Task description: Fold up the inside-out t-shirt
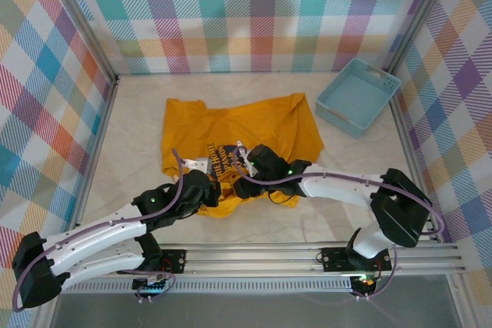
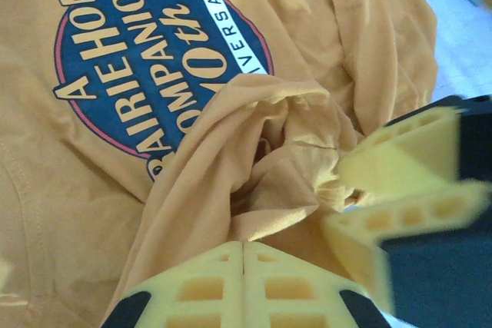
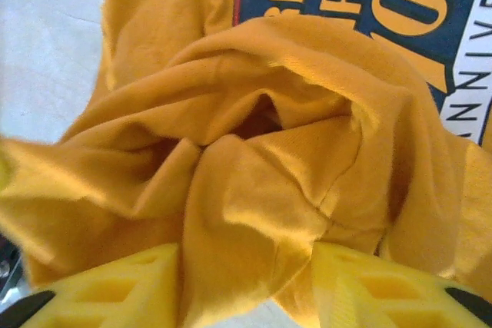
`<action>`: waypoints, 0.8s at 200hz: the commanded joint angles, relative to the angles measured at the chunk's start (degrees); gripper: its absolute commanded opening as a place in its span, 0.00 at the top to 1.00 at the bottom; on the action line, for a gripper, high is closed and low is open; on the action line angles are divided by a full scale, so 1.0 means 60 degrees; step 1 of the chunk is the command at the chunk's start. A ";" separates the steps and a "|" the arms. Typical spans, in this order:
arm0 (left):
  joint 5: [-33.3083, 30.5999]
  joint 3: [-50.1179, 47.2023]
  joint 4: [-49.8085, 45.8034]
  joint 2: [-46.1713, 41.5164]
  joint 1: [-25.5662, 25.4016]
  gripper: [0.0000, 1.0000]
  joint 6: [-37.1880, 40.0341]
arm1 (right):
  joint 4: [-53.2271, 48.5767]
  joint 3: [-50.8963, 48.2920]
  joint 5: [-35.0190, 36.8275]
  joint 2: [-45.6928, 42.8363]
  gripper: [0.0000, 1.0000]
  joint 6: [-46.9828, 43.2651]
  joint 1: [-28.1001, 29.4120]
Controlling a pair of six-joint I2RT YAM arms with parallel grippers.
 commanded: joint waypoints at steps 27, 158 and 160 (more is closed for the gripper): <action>-0.0447 -0.0009 -0.0536 -0.1144 0.0126 1.00 -0.0243 | -0.0459 -0.0173 0.1405 0.0229 0.93 0.0713 -0.0197; 0.0809 0.0427 -0.1001 -0.0665 -0.0160 0.76 -0.0074 | 0.1740 -0.1221 0.0156 -0.1169 1.00 0.0486 0.0214; 0.0805 0.0472 -0.0957 -0.0588 -0.0225 0.75 -0.0054 | 0.1769 -0.1222 0.0126 -0.1175 1.00 0.0486 0.0221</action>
